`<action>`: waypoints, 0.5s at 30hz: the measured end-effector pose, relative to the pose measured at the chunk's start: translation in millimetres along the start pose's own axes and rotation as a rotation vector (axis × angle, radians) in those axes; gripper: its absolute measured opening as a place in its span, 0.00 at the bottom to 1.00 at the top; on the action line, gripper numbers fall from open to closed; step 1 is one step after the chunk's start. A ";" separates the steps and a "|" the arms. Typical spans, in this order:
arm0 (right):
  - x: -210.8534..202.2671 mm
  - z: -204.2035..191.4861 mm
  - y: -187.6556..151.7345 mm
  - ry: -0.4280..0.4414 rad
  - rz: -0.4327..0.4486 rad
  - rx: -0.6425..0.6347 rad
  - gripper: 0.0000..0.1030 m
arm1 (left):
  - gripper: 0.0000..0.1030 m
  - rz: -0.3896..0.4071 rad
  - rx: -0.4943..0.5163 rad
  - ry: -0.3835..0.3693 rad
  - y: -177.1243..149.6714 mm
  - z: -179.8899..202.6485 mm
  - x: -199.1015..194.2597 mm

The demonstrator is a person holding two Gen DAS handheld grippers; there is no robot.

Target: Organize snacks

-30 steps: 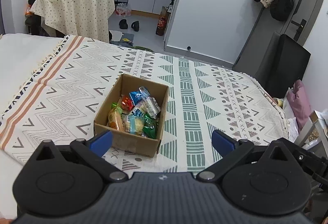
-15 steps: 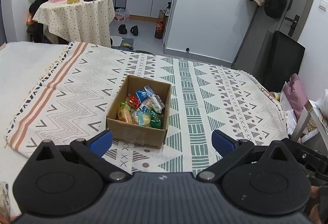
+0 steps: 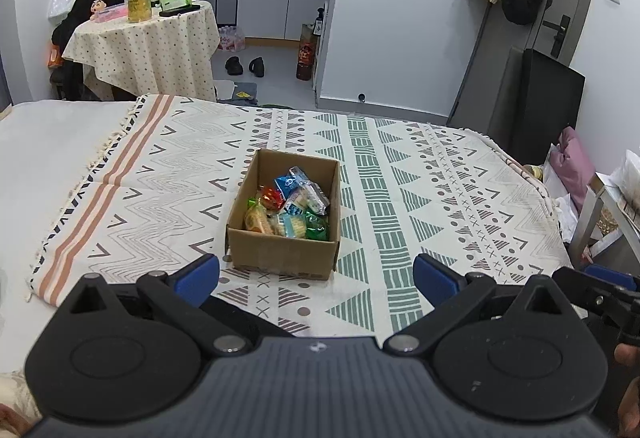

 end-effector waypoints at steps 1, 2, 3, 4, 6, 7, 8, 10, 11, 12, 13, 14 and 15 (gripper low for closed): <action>-0.6 -0.3 -0.6 -0.004 0.000 0.001 1.00 | 0.99 0.000 0.001 0.001 -0.9 -1.2 -1.1; -1.3 -0.8 -1.2 -0.006 0.000 0.002 1.00 | 0.99 0.001 0.002 0.001 -1.7 -2.6 -2.4; -2.0 -0.9 -2.0 -0.005 0.000 0.003 1.00 | 0.99 0.003 0.002 0.002 -2.2 -3.4 -3.5; -2.9 -1.8 -3.0 -0.005 0.000 0.003 1.00 | 0.99 0.005 0.001 0.004 -2.8 -4.5 -4.9; -3.2 -2.5 -3.5 -0.004 0.000 0.003 1.00 | 0.99 0.010 0.003 0.003 -3.8 -6.4 -7.8; -4.0 -2.8 -4.3 -0.002 0.001 0.001 1.00 | 0.99 0.013 0.006 0.003 -3.9 -6.6 -9.0; -4.2 -3.2 -4.9 -0.001 0.000 0.000 1.00 | 0.99 0.014 0.007 0.005 -4.3 -7.1 -9.9; -3.5 -3.8 -5.3 -0.004 -0.003 0.000 1.00 | 0.99 0.014 0.006 0.005 -5.3 -8.4 -10.3; -3.3 -3.7 -5.5 -0.006 -0.005 0.002 1.00 | 0.99 0.013 0.004 0.005 -5.6 -9.0 -10.5; -3.4 -3.8 -5.3 -0.005 -0.006 0.002 1.00 | 0.99 0.013 0.003 0.005 -5.7 -10.0 -11.2; -3.4 -4.5 -5.7 -0.004 -0.006 0.002 1.00 | 0.99 0.014 0.002 0.007 -5.7 -10.5 -11.3; -3.5 -4.6 -5.6 -0.004 -0.006 0.001 1.00 | 0.99 0.014 0.002 0.006 -5.5 -10.8 -11.5; -3.7 -5.0 -5.0 -0.003 -0.005 0.000 1.00 | 0.99 0.013 0.002 0.006 -5.7 -10.7 -11.4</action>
Point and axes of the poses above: each gripper's, at about its wrist camera, not at the fingertips, and x roughly the way its jaws point, z to its right, y to its top, the point moved 5 cm from there along x, roughly the way its jaws point, and after that the axes turned 1 degree about -y, right-handed, at the moved point
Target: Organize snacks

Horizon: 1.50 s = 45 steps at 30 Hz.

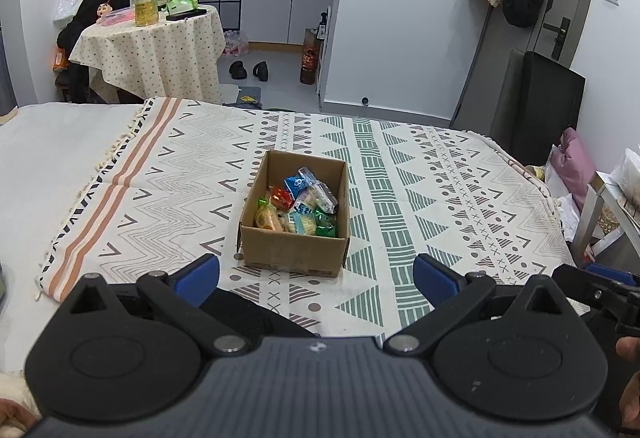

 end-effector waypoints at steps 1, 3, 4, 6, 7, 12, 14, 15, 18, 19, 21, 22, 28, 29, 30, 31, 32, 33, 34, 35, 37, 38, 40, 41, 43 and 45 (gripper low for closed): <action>0.2 0.1 -0.4 0.001 0.000 0.000 1.00 | 0.99 0.000 0.000 0.001 -0.3 -0.1 0.1; 0.4 -0.3 -0.4 0.001 0.000 0.000 1.00 | 0.99 -0.001 -0.001 0.002 -0.6 -0.3 0.1; 0.4 -0.4 -0.4 0.001 0.000 0.000 1.00 | 0.99 -0.003 -0.004 0.002 -0.8 -0.9 0.3; 1.0 -0.7 -0.5 0.002 -0.004 -0.002 1.00 | 0.99 -0.005 -0.005 0.002 -0.5 -1.7 0.4; 1.5 -0.6 -0.3 0.002 -0.005 -0.002 1.00 | 0.99 -0.005 -0.005 0.003 -0.6 -1.9 0.5; 3.1 -1.1 -0.4 0.003 -0.010 -0.002 1.00 | 0.99 -0.007 -0.004 -0.001 -0.7 -2.6 1.2; 4.1 -0.9 -0.9 -0.002 -0.014 -0.003 1.00 | 0.99 -0.008 -0.005 0.001 -0.9 -3.2 2.1; 4.2 -1.3 -0.9 -0.004 -0.015 -0.005 1.00 | 0.99 -0.009 -0.006 0.001 -1.0 -3.7 2.7; 5.2 -1.1 -1.0 -0.004 -0.019 -0.005 1.00 | 0.99 -0.014 -0.006 0.003 -1.0 -4.4 5.4; 5.7 -1.4 -1.1 -0.004 -0.021 -0.005 1.00 | 0.99 -0.015 -0.007 0.002 -0.9 -4.4 6.1; 5.7 -2.5 -0.8 -0.003 -0.023 -0.009 1.00 | 0.99 -0.015 -0.005 0.001 -1.4 -4.9 5.9; 5.5 -3.2 -0.6 -0.001 -0.023 -0.012 1.00 | 0.99 -0.015 -0.004 0.001 -1.3 -4.9 6.0; 4.6 -3.5 -0.7 -0.002 -0.025 -0.010 1.00 | 0.99 -0.018 0.006 -0.001 -2.0 -2.2 5.7; 4.3 -3.9 -0.8 -0.002 -0.025 -0.011 1.00 | 0.99 -0.018 0.004 0.000 -2.0 -2.2 5.7; 4.7 -3.5 -0.6 -0.002 -0.025 -0.013 1.00 | 0.99 -0.019 0.004 0.000 -2.4 -2.5 5.7; 4.7 -3.5 -0.6 -0.001 -0.025 -0.013 1.00 | 0.99 -0.019 0.004 -0.001 -2.1 -2.3 5.6; 4.7 -3.5 -0.7 -0.001 -0.025 -0.012 1.00 | 0.99 -0.019 0.004 0.000 -2.3 -2.4 5.5; 4.8 -3.6 -0.8 -0.002 -0.025 -0.011 1.00 | 0.99 -0.019 0.005 0.000 -2.1 -2.6 5.6; 4.8 -3.6 -0.9 -0.002 -0.026 -0.011 1.00 | 0.99 -0.018 0.006 0.002 -2.5 -3.0 5.3; 4.8 -3.6 -0.9 -0.002 -0.026 -0.012 1.00 | 0.99 -0.018 0.007 0.004 -2.9 -3.0 5.4; 4.8 -3.8 -1.3 -0.002 -0.028 -0.011 1.00 | 0.99 -0.018 0.011 0.004 -3.3 -3.6 5.7; 4.6 -3.9 -1.4 -0.003 -0.029 -0.010 1.00 | 0.99 -0.019 0.013 0.004 -3.7 -3.9 6.0; 5.0 -3.8 -1.4 -0.004 -0.029 -0.012 1.00 | 0.99 -0.022 0.013 0.006 -3.2 -3.5 7.0; 5.0 -4.0 -1.4 -0.005 -0.031 -0.012 1.00 | 0.99 -0.022 0.013 0.008 -3.4 -3.7 7.7; 5.9 -4.7 -1.9 -0.006 -0.032 -0.016 1.00 | 0.99 -0.025 0.014 0.011 -3.0 -3.5 9.1; 6.6 -5.2 -2.6 -0.006 -0.034 -0.016 1.00 | 0.99 -0.031 0.017 0.014 -2.9 -2.7 11.7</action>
Point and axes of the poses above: each gripper's, at about its wrist camera, not at the fingertips, and x roughly the way its jaws point, z to its right, y to its top, the point moved 5 cm from there along x, roughly the way its jaws point, and after that the axes turned 1 degree about -y, right-handed, at the moved point
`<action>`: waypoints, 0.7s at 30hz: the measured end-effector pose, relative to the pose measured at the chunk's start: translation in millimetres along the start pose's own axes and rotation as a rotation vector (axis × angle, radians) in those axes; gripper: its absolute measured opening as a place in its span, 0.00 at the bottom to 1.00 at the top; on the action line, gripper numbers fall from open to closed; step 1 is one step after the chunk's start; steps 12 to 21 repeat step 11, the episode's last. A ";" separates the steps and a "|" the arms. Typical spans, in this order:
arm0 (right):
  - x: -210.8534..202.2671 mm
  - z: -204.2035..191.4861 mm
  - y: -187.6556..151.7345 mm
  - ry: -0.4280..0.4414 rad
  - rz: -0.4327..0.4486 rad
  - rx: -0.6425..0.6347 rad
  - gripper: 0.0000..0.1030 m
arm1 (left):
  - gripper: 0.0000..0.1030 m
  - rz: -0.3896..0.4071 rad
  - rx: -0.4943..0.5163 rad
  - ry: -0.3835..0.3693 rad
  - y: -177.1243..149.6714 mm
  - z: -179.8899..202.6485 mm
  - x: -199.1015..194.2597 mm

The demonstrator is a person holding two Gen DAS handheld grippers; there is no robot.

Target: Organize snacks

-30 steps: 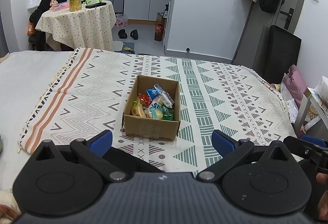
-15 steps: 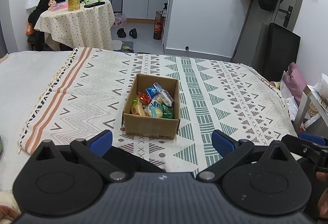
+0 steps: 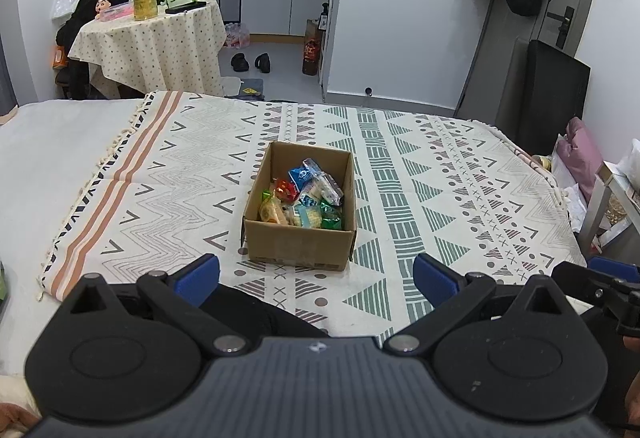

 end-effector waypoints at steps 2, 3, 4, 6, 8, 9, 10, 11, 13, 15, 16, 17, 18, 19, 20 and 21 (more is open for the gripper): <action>2.4 0.4 -1.0 0.002 -0.007 0.003 1.00 | 0.99 -0.004 0.006 0.001 0.5 1.7 2.0; 3.5 1.0 -1.6 0.002 -0.010 0.004 1.00 | 0.99 -0.004 0.009 0.002 0.8 2.4 2.7; 4.5 1.6 -1.8 -0.001 -0.013 0.006 1.00 | 0.99 -0.004 0.010 0.003 1.4 2.9 3.6; 5.9 3.8 -1.8 -0.006 -0.016 0.011 1.00 | 0.99 -0.005 0.007 0.003 2.6 2.9 5.5; 8.4 6.1 -0.2 -0.012 -0.017 0.015 1.00 | 0.99 -0.009 0.003 0.000 3.5 2.7 7.2; 9.4 7.2 0.7 -0.016 -0.017 0.017 1.00 | 0.99 -0.012 0.002 0.001 4.3 2.6 8.5; 10.4 8.5 1.4 -0.019 -0.017 0.017 1.00 | 0.99 -0.011 0.003 -0.001 5.3 3.2 9.1; 10.8 9.1 1.9 -0.021 -0.016 0.018 1.00 | 0.99 -0.011 0.007 -0.003 6.6 3.9 10.0; 10.8 9.1 1.9 -0.021 -0.016 0.018 1.00 | 0.99 -0.011 0.007 -0.003 6.6 3.9 10.0; 10.8 9.1 1.9 -0.021 -0.016 0.018 1.00 | 0.99 -0.011 0.007 -0.003 6.6 3.9 10.0; 10.8 9.1 1.9 -0.021 -0.016 0.018 1.00 | 0.99 -0.011 0.007 -0.003 6.6 3.9 10.0; 10.8 9.1 1.9 -0.021 -0.016 0.018 1.00 | 0.99 -0.011 0.007 -0.003 6.6 3.9 10.0; 10.8 9.1 1.9 -0.021 -0.016 0.018 1.00 | 0.99 -0.011 0.007 -0.003 6.6 3.9 10.0; 10.8 9.1 1.9 -0.021 -0.016 0.018 1.00 | 0.99 -0.011 0.007 -0.003 6.6 3.9 10.0; 10.8 9.1 1.9 -0.021 -0.016 0.018 1.00 | 0.99 -0.011 0.007 -0.003 6.6 3.9 10.0; 10.8 9.1 1.9 -0.021 -0.016 0.018 1.00 | 0.99 -0.011 0.007 -0.003 6.6 3.9 10.0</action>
Point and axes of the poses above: each gripper's, at about its wrist camera, not at the fingertips, and x roughly the way its jaws point, z to its right, y to its top, the point moved 5 cm from there along x, roughly the way its jaws point, and after that the axes turned 1 degree about -y, right-handed, at the moved point
